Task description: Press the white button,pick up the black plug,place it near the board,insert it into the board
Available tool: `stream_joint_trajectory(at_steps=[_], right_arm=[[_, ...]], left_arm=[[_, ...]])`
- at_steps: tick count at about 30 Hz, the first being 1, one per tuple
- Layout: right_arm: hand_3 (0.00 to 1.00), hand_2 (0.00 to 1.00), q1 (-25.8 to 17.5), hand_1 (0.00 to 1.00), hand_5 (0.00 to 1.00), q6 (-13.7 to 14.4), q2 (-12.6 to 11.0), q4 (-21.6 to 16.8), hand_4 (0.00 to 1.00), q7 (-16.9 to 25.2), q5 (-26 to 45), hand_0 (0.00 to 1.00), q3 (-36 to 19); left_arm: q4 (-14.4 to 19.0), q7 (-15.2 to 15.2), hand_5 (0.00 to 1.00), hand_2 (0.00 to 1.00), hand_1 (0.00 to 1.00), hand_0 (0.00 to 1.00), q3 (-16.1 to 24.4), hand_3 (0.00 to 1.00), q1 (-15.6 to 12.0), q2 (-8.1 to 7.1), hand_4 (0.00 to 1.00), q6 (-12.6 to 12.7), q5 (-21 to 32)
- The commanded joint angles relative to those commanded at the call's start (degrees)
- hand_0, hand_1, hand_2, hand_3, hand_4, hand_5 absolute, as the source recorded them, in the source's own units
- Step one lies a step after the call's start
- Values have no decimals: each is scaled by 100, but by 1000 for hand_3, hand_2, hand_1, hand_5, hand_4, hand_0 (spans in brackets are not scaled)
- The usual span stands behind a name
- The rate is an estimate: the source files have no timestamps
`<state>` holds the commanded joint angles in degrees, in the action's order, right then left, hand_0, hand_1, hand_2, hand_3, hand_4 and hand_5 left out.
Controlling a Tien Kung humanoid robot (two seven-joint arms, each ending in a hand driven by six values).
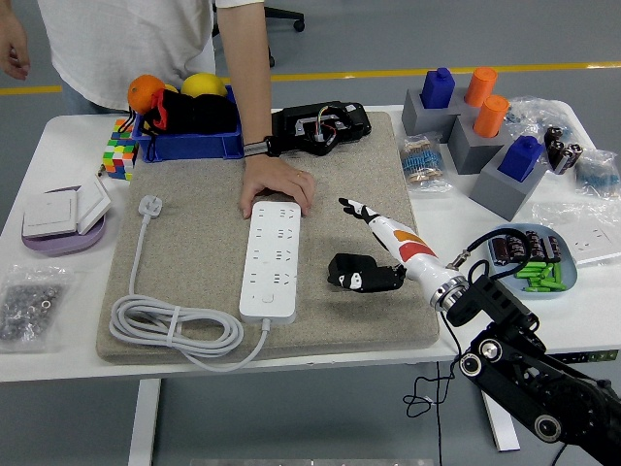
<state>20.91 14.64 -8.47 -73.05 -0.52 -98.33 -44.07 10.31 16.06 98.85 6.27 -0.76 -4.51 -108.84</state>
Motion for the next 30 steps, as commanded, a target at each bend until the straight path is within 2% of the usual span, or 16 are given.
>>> stream_joint_trajectory(at_steps=[3, 4, 15, 16, 21, 22, 27, 28, 30], right_arm=[[850, 840, -30, 846, 152, -15, -18, 31, 998, 17, 32, 871, -34], [747, 788, -36, 810, 133, -18, -23, 43, 998, 24, 38, 842, -36], [745, 760, -106, 789, 143, 21, -18, 284, 998, 266, 266, 828, 20], [700, 742, -111, 774, 118, 33, -20, 287, 998, 292, 287, 814, 18], [700, 742, -116, 774, 118, 56, -19, 291, 998, 318, 314, 814, 1], [569, 732, -118, 759, 109, 55, -17, 295, 975, 315, 315, 800, 2], [569, 732, -130, 759, 109, 50, -11, 325, 975, 301, 323, 800, 12], [521, 731, -134, 745, 102, 47, -6, 336, 967, 300, 330, 784, 15], [521, 731, -135, 745, 102, 45, 1, 353, 967, 295, 336, 784, 17]], left_arm=[[0, 4, 394, 636, 630, 625, 11, 692, -5, -3, 558, -6, -30], [0, 5, 394, 636, 630, 624, 13, 692, -6, -3, 558, -7, -37], [0, -4, 393, 636, 630, 625, -60, 692, 9, -1, 558, -16, 4], [0, -3, 393, 636, 630, 625, -40, 692, 6, -1, 558, -15, -19], [0, 2, 393, 636, 630, 625, 6, 692, -7, 0, 558, -15, -68], [0, 1, 392, 636, 630, 625, 6, 692, -8, 2, 560, -13, -66], [0, -4, 392, 636, 630, 625, -17, 692, -3, 14, 560, -10, -28], [0, -5, 390, 636, 630, 626, -21, 692, -2, 17, 561, -8, -18], [0, -6, 390, 636, 630, 626, -13, 692, -2, 19, 561, -6, -19]])
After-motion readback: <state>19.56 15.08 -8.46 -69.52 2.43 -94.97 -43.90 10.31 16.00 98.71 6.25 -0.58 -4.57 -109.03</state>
